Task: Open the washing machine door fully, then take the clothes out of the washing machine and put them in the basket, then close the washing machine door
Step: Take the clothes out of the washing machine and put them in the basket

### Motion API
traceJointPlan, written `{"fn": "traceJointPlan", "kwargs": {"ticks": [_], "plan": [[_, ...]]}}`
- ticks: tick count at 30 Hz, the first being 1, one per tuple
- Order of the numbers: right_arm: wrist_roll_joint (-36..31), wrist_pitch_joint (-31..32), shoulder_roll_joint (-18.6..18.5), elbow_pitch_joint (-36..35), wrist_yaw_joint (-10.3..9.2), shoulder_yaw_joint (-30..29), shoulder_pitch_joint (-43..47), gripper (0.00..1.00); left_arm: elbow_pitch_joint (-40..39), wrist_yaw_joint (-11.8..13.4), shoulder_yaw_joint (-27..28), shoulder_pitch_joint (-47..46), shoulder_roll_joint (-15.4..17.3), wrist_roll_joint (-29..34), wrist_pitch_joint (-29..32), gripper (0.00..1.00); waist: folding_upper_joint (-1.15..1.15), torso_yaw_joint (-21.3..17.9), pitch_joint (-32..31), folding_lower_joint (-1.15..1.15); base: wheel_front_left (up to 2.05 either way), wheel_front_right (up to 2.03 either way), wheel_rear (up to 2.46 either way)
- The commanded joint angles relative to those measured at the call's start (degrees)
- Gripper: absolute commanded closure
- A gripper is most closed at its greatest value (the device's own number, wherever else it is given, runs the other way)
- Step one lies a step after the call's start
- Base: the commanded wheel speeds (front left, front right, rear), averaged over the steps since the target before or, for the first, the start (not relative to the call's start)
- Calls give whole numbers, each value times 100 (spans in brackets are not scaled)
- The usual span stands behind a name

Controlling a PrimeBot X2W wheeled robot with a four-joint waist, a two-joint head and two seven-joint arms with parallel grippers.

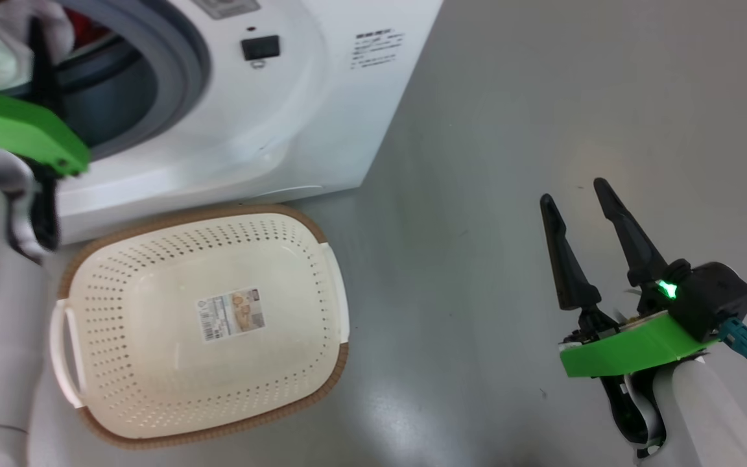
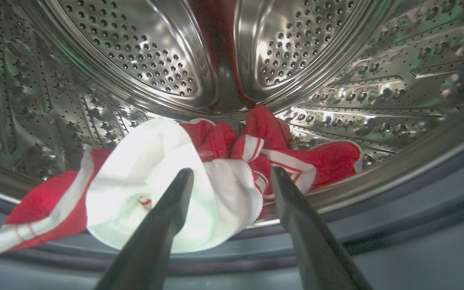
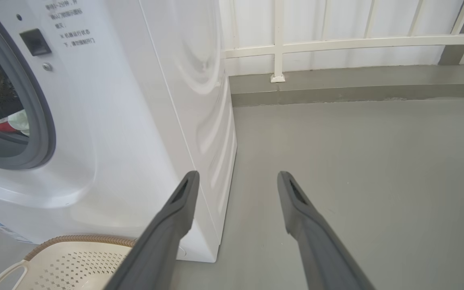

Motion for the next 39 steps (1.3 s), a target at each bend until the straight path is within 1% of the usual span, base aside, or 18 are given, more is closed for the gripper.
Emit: {"fn": "traceJointPlan", "kwargs": {"ticks": [1,6,8,10,14,15,19,20,21,22,23,24,25,31,39], "plan": [[41,-37,-9,-126,19,166,-43,0,-37,73,156,-157,361,71,-61,0,0,-137,112,0,0,0,0],[95,-37,-9,-124,19,227,-134,0,279,112,183,-531,631,101,-19,0,0,-248,230,0,0,0,0],[101,-37,-9,-121,19,234,-148,0,353,100,181,-588,669,96,21,0,0,-258,238,0,0,0,0],[108,-37,-9,-115,19,254,-176,0,580,34,166,-742,757,62,229,0,0,-274,275,0,0,0,0],[106,-37,-9,-113,19,287,-196,0,816,-25,126,-896,819,26,549,0,0,-263,295,0,0,0,0],[106,-37,-9,-113,19,287,-196,0,816,-25,126,-896,819,26,549,0,0,-263,295,0,0,0,0],[110,-37,-9,-115,19,316,-204,0,987,-83,52,-1007,814,8,856,0,0,-235,299,0,0,0,0],[111,-37,-9,-113,19,326,-207,0,1028,-110,37,-1025,808,-4,940,25,0,-231,298,0,0,0,0],[111,-37,-9,-110,19,334,-213,0,1055,-126,22,-1046,808,-10,994,25,0,-229,299,0,0,0,0],[113,-37,-9,-107,19,341,-220,0,1092,-146,-4,-1058,803,-9,1078,56,0,-227,299,0,0,0,0],[118,-37,-9,-104,19,349,-228,0,1121,-169,-44,-1069,805,7,1154,69,0,-228,300,0,0,0,0],[123,-37,-9,-102,19,357,-238,0,1146,-194,-74,-1075,803,14,1220,89,0,-232,299,0,0,0,0],[129,-37,-9,-101,19,363,-246,0,1165,-211,-89,-1078,797,7,1269,100,0,-234,299,0,0,0,0],[147,-37,-9,-74,19,363,-265,0,1203,-253,-159,-1039,822,9,1258,100,0,-243,261,0,0,0,0],[89,-37,-9,-54,19,361,-187,0,1027,-238,-129,-730,753,-79,792,100,0,-161,70,0,0,0,0]]}}
